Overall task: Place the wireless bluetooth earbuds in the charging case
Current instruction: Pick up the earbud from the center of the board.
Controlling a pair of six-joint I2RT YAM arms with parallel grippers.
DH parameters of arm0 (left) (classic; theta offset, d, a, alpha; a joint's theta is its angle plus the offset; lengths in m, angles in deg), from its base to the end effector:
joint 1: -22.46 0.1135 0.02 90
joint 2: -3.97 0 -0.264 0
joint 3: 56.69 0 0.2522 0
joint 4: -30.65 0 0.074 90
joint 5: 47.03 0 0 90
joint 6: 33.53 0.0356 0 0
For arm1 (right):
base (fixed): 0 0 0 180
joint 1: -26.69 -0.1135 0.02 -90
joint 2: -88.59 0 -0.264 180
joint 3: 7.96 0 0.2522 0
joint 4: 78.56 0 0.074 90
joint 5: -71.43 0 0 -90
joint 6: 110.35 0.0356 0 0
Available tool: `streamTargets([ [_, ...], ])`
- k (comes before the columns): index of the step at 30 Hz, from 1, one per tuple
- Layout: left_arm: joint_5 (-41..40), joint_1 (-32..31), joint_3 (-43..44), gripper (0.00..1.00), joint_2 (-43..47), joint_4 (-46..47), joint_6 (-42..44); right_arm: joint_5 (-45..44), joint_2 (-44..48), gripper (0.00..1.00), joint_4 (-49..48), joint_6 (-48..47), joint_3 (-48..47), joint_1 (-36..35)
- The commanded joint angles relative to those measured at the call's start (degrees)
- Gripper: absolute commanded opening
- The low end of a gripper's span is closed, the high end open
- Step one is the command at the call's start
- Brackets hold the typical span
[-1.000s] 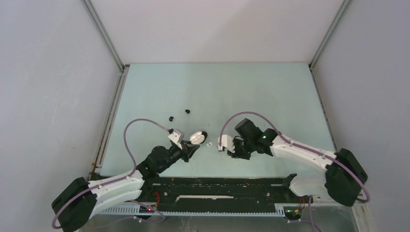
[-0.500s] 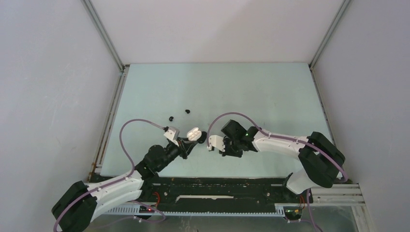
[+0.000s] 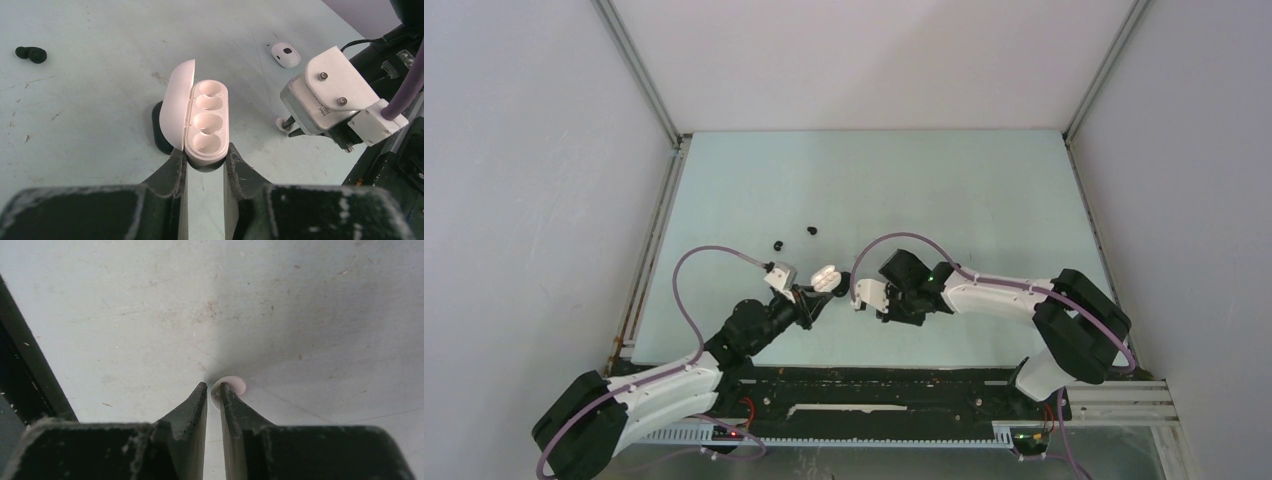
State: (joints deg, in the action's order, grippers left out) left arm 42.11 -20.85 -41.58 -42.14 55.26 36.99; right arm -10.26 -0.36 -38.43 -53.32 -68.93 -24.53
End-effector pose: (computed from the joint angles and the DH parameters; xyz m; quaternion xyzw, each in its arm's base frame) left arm 0.1183 -0.1108 0.1617 0.1490 0.7304 -0.3425 0.5719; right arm 0.1705 0.2204 0.1578 -0.6666 0.7174 0.1003 0.1757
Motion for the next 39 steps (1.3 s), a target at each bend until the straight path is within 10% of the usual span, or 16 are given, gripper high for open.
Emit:
streamTargets([
  [1,0.42,0.47,1.37,0.0,-0.34,2.16,-0.14,-4.14,-0.1,0.2,-2.91,1.37,-1.84,0.95],
  [25,4.57,0.5,2.33,0.0,-2.84,2.73,0.87,-9.37,7.2,0.0,-2.57,0.76,-1.84,2.8],
  [39,24.53,-6.86,5.24,0.0,-15.2,13.75,8.86,23.14,20.04,0.0,26.26,-4.36,-18.13,1.5],
])
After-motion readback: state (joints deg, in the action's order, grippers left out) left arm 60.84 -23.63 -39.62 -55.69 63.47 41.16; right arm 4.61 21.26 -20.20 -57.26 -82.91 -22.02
